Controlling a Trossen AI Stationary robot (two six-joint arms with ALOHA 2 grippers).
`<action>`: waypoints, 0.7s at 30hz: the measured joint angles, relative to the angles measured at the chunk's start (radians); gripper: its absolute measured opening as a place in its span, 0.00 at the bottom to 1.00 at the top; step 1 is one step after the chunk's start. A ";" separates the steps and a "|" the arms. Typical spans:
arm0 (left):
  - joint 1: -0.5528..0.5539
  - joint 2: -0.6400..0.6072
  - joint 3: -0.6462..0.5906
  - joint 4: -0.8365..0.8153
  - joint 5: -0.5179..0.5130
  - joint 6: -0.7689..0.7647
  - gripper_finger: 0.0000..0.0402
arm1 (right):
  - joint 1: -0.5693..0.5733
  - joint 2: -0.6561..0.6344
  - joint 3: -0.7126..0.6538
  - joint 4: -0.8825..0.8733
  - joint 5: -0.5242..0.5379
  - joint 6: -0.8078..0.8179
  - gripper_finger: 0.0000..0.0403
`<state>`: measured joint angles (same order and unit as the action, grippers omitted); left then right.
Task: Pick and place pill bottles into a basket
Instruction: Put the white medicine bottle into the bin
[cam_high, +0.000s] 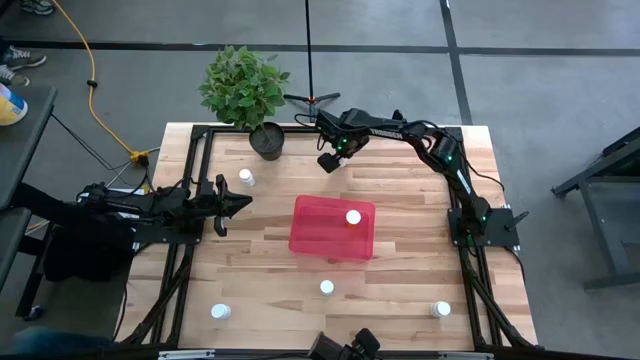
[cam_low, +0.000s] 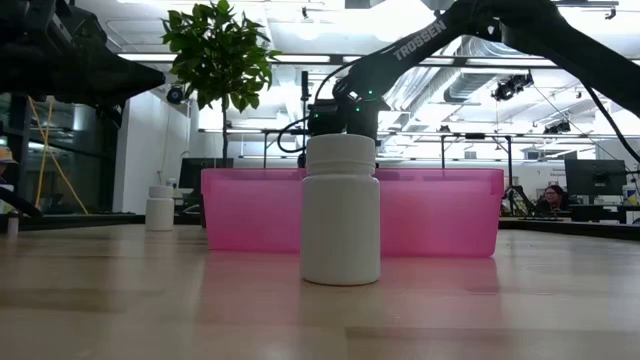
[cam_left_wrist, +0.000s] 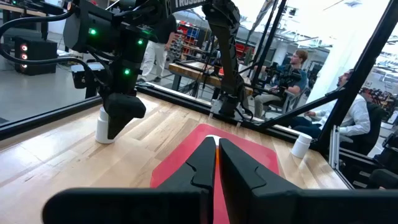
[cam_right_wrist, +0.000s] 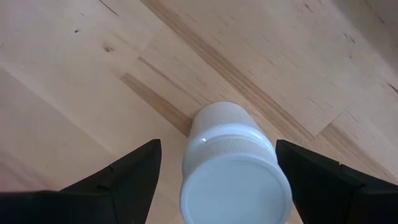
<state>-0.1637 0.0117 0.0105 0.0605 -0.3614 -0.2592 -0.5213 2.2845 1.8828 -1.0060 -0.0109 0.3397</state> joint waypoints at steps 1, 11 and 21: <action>0.000 0.000 0.000 0.000 0.000 0.000 0.14 | 0.000 0.000 0.000 -0.001 0.000 0.000 0.76; 0.000 0.000 0.000 0.000 0.000 0.000 0.14 | 0.000 0.000 0.000 -0.018 -0.001 0.000 0.75; 0.000 0.000 0.000 0.000 0.001 0.000 0.14 | 0.000 0.000 0.000 -0.018 -0.026 0.000 0.58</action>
<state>-0.1638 0.0116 0.0105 0.0605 -0.3607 -0.2592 -0.5213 2.2845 1.8828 -1.0241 -0.0371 0.3401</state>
